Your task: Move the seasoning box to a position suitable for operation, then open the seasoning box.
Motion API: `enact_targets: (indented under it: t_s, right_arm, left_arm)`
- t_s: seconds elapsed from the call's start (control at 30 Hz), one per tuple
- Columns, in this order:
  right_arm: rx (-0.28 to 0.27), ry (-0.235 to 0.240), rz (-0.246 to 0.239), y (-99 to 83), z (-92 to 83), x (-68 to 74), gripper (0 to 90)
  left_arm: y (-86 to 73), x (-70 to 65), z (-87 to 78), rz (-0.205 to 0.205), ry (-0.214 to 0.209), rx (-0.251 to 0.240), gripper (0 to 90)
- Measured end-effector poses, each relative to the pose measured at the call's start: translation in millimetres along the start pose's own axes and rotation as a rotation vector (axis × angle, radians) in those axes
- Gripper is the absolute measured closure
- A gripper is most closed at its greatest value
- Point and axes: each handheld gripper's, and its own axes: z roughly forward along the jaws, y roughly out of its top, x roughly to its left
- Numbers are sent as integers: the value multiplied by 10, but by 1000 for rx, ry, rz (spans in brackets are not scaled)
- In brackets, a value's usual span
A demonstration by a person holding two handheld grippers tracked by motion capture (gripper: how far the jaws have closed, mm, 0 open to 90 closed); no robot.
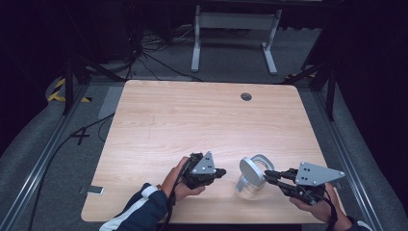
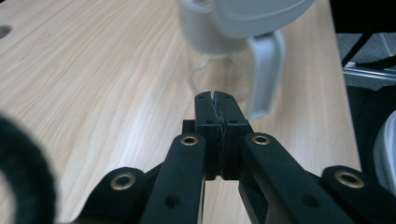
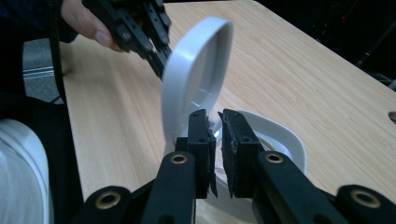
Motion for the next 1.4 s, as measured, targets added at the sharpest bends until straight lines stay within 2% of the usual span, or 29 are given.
enact_targets:
  t_s: [0.23,0.27,0.3,0.37,0.47,0.5,0.6,0.73,0.77,0.87,0.9,0.97,1.03,1.2,1.27,1.4]
  right_arm:
    - [-6,-50,30,-72,-80,-169,815]
    - [8,-75,28,-107,-93,-223,813]
    - [8,-75,28,-107,-93,-223,813]
    - [21,-97,33,-155,-110,-279,810]
    - [35,-123,38,-212,-127,-348,810]
    - [35,-123,38,-212,-127,-348,810]
    - [50,-161,44,-278,-165,-439,805]
    - [60,-183,60,-346,-192,-522,794]
    - [76,-202,68,-419,-203,-585,787]
    - [93,-216,84,-517,-207,-651,772]
    - [108,-227,83,-561,-202,-676,767]
    - [125,-234,91,-625,-198,-711,757]
    - [146,-246,103,-701,-193,-741,737]
    - [169,-261,133,-853,-223,-792,711]
    - [186,-274,148,-934,-257,-817,652]
    - [192,-303,225,-1137,-320,-889,561]
  left_arm:
    - [-278,187,-289,-62,92,4,838]
    - [-356,226,-357,-72,126,9,821]
    - [-356,226,-357,-72,126,9,819]
    - [-480,295,-479,-102,160,13,812]
    - [-578,332,-564,-106,196,24,797]
    - [-578,332,-564,-106,196,24,794]
    - [-706,370,-662,-98,240,59,782]
    - [-805,401,-726,-112,266,76,763]
    - [-857,411,-761,-111,283,86,752]
    - [-920,428,-806,-123,307,107,739]
    - [-989,459,-849,-140,328,123,736]
    - [-1067,500,-905,-173,347,117,731]
    - [-1117,521,-936,-185,359,120,725]
    - [-1197,578,-969,-220,358,135,687]
    - [-1217,599,-966,-225,353,146,659]
    - [-1269,647,-934,-251,332,160,574]
